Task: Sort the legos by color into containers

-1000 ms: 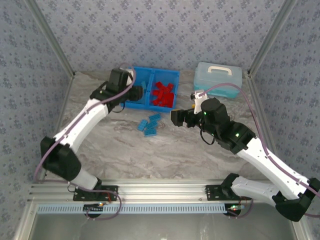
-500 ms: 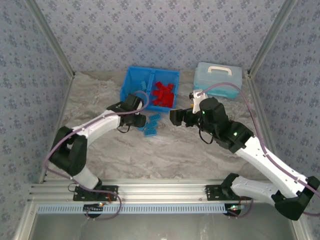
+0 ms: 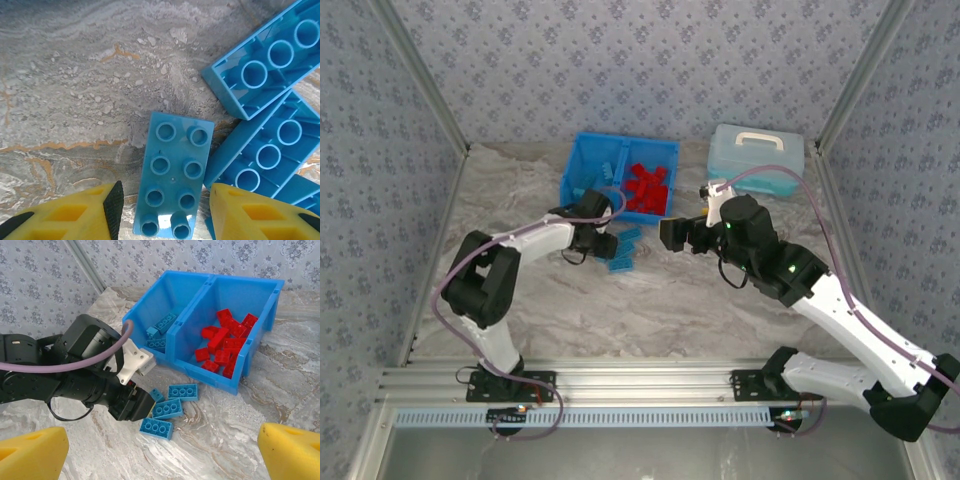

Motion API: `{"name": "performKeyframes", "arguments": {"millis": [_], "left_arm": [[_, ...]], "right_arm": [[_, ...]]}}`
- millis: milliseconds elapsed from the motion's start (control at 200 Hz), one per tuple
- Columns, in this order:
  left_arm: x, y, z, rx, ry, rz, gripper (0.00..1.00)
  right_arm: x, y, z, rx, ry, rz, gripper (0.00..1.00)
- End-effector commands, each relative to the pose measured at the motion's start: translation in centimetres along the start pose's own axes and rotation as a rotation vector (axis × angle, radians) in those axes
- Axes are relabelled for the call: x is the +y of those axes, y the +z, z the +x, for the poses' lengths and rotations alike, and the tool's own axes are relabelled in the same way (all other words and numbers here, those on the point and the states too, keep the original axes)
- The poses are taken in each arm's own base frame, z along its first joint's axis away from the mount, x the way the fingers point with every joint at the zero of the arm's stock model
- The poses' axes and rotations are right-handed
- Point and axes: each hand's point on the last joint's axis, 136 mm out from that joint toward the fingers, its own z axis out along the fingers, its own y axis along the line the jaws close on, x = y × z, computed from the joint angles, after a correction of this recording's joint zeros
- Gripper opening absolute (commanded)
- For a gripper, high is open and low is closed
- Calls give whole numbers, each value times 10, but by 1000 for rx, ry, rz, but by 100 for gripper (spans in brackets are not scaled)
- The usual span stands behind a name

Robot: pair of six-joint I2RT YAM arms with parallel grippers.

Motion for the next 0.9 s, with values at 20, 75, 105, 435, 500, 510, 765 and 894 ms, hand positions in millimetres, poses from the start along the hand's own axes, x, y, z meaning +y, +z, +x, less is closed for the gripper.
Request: {"name": "performKeyframes", "arguments": {"millis": [20, 75, 105, 435, 500, 510, 765, 894], "left_arm": [[-5, 7, -1, 16, 24, 31, 51], [-6, 11, 5, 35, 29, 41, 51], [-7, 13, 7, 45, 32, 45, 51], [0, 37, 30, 117, 22, 28, 44], [0, 37, 28, 108, 18, 24, 40], [0, 37, 28, 107, 18, 25, 39], [-3, 11, 2, 11, -2, 37, 27], [-3, -18, -15, -63, -26, 52, 24]], "right_arm": [[-4, -5, 0, -5, 13, 10, 100], [-4, -5, 0, -4, 15, 9, 100], [-3, -6, -1, -6, 15, 7, 100], [-3, -6, -1, -6, 22, 4, 100], [-3, -6, -1, -5, 24, 5, 100], [-3, -6, -1, -5, 24, 5, 100], [-3, -7, -2, -8, 26, 8, 100], [-4, -7, -2, -7, 26, 11, 100]]}}
